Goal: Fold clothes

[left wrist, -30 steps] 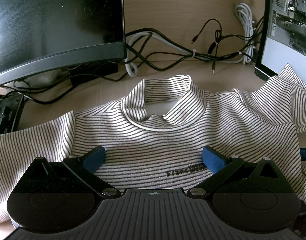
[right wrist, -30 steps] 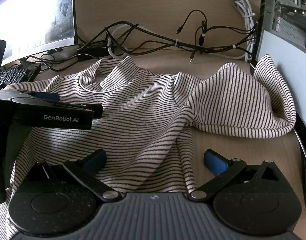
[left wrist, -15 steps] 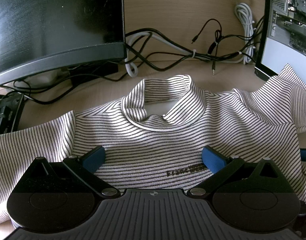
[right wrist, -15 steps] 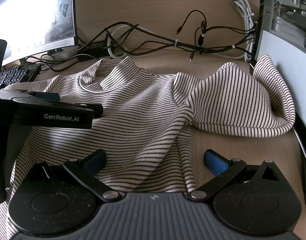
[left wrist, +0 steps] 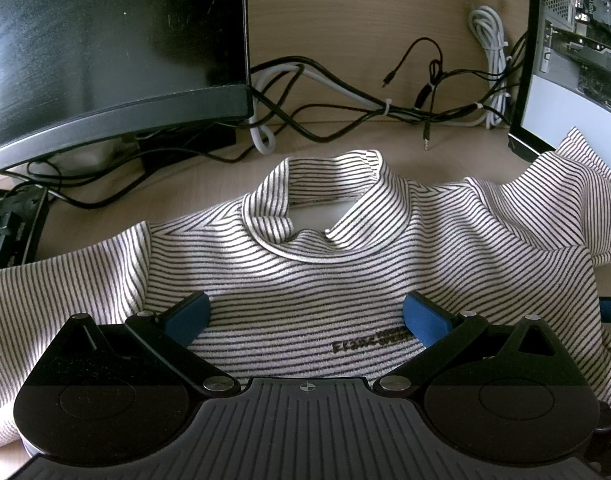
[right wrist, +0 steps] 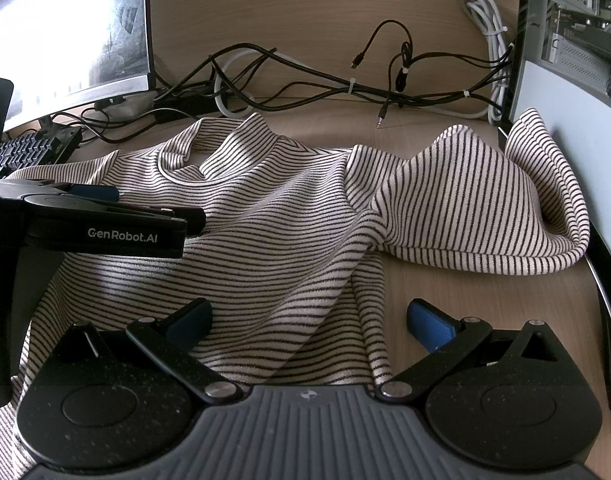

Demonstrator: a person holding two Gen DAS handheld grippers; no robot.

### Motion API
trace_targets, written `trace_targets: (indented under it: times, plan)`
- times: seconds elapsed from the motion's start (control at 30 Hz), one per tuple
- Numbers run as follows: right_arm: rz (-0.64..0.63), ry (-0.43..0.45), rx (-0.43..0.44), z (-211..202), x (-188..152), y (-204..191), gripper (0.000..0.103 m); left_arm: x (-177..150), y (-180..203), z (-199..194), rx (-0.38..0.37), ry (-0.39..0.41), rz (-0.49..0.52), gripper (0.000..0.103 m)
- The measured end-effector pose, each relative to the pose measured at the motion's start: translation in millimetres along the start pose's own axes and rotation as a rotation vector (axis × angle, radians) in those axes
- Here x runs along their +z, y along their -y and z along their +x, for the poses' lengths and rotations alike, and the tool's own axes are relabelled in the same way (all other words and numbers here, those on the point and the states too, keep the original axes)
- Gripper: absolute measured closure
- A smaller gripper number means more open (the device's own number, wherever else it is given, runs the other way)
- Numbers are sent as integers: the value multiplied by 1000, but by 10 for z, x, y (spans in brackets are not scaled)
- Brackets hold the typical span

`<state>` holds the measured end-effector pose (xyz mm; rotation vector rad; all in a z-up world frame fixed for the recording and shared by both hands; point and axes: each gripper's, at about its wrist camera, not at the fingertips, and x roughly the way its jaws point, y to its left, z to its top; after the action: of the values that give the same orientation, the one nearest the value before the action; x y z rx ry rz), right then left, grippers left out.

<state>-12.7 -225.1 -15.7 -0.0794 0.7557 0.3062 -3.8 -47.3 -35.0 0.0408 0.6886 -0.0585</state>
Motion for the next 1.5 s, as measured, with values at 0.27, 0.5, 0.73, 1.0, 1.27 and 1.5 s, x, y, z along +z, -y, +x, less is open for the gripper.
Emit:
trace_targets:
  times: [0.27,0.5,0.73,1.0,1.27,1.5]
  plan:
    - [1,1,1,-3,-3,7,0,-1,-26,-4,2,0,-1,0]
    - [2,0,1,-6,-6,8,0,-2,-35,-4,2,0,-1,0]
    - [1,-5,-3,-1,4,0,0,17,-26,19,-10,0,6,0]
    - [0,-1,-3,-5,-10,-6,0,34,15,40,-18,1,16,0]
    - [-7,-5,0,-4,-6,-21,0,48,39,86,-22,0,10,0]
    - [29,-10,15,-49,30,75,0,268,-147,2,-179,-162,-86,0]
